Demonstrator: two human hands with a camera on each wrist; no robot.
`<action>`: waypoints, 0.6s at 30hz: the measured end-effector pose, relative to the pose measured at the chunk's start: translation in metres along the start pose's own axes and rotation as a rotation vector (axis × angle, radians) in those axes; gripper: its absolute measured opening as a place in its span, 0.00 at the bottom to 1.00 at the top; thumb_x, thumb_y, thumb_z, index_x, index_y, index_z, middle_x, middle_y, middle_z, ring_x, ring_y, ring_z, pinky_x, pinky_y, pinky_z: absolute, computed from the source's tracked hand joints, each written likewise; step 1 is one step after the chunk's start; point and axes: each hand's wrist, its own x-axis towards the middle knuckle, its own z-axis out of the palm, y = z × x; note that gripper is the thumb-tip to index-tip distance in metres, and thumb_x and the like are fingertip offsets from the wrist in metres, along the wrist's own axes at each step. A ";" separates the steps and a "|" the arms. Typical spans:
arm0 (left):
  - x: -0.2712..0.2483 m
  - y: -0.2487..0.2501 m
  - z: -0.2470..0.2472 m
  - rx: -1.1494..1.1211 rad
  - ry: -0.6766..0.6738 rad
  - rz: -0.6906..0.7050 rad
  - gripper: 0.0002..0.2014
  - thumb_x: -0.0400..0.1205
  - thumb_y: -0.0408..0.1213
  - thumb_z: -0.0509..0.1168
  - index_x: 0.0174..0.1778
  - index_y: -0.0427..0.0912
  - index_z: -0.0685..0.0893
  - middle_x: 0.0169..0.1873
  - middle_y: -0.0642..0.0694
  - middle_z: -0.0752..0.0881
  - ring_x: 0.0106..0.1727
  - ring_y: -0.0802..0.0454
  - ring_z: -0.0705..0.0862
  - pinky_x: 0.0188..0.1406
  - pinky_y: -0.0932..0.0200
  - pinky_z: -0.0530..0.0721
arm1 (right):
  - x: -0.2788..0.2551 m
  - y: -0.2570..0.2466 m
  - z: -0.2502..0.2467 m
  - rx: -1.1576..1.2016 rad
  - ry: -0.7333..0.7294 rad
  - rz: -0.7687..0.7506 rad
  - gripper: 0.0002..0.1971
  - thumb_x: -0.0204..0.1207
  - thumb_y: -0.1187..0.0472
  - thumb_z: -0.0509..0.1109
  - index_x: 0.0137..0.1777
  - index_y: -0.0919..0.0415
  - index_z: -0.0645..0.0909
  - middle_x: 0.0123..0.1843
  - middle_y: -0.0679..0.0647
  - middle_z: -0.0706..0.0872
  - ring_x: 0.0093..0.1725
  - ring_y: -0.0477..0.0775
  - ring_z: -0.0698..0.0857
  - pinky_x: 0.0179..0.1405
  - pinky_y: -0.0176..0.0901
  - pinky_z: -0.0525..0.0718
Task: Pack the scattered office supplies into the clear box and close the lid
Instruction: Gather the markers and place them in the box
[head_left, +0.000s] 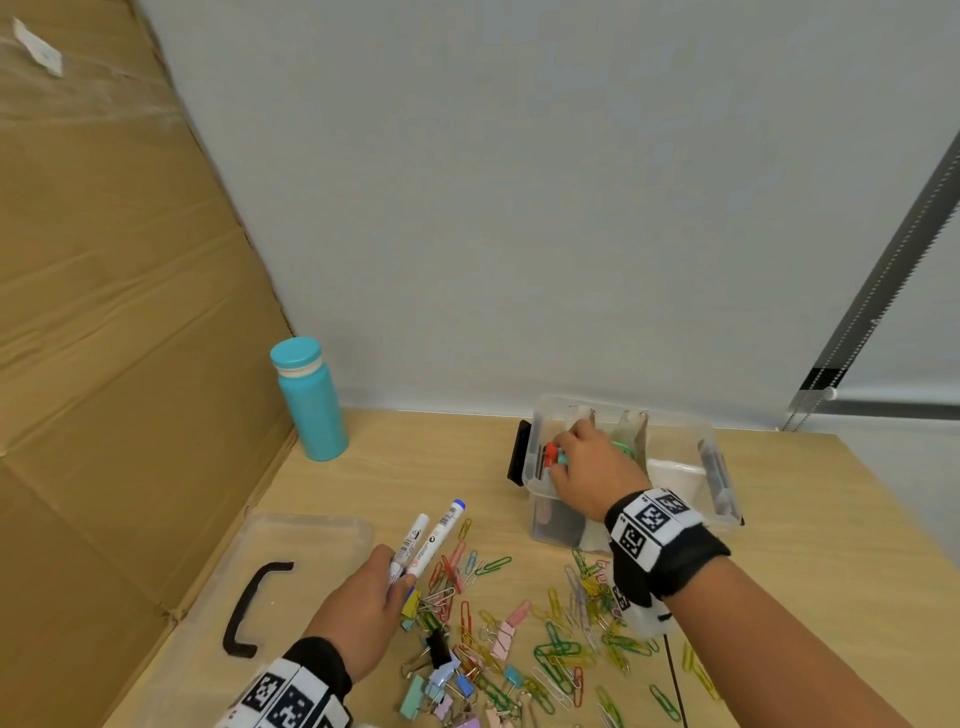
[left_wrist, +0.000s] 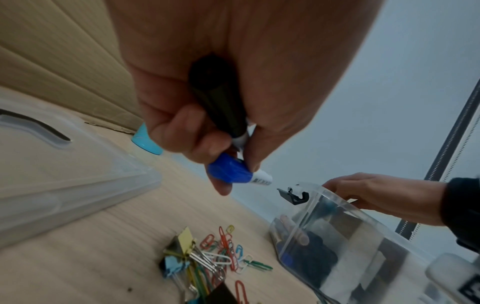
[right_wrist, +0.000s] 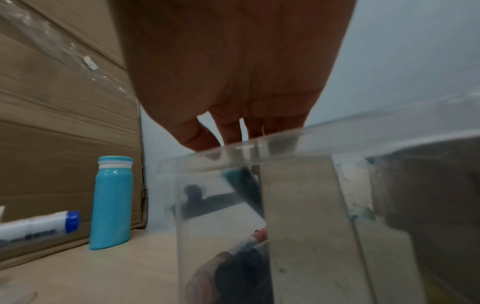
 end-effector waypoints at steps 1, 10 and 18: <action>-0.001 0.000 0.000 0.000 0.000 0.003 0.08 0.87 0.47 0.52 0.52 0.47 0.68 0.40 0.46 0.82 0.37 0.47 0.81 0.31 0.60 0.75 | -0.002 -0.001 0.001 -0.040 -0.017 -0.018 0.20 0.81 0.52 0.53 0.67 0.59 0.77 0.64 0.55 0.77 0.61 0.56 0.77 0.60 0.53 0.80; -0.016 0.039 -0.005 0.031 -0.012 0.133 0.05 0.87 0.48 0.50 0.52 0.51 0.65 0.37 0.52 0.79 0.36 0.52 0.79 0.32 0.62 0.75 | -0.057 0.063 0.003 -0.030 0.336 0.296 0.23 0.80 0.55 0.59 0.74 0.59 0.70 0.77 0.57 0.70 0.77 0.58 0.67 0.77 0.54 0.65; 0.039 0.146 -0.013 0.132 0.171 0.206 0.11 0.87 0.44 0.53 0.59 0.42 0.71 0.41 0.50 0.77 0.33 0.54 0.76 0.30 0.62 0.72 | -0.066 0.089 0.020 -0.067 0.190 0.417 0.33 0.83 0.45 0.46 0.83 0.66 0.53 0.85 0.61 0.53 0.84 0.58 0.51 0.83 0.53 0.54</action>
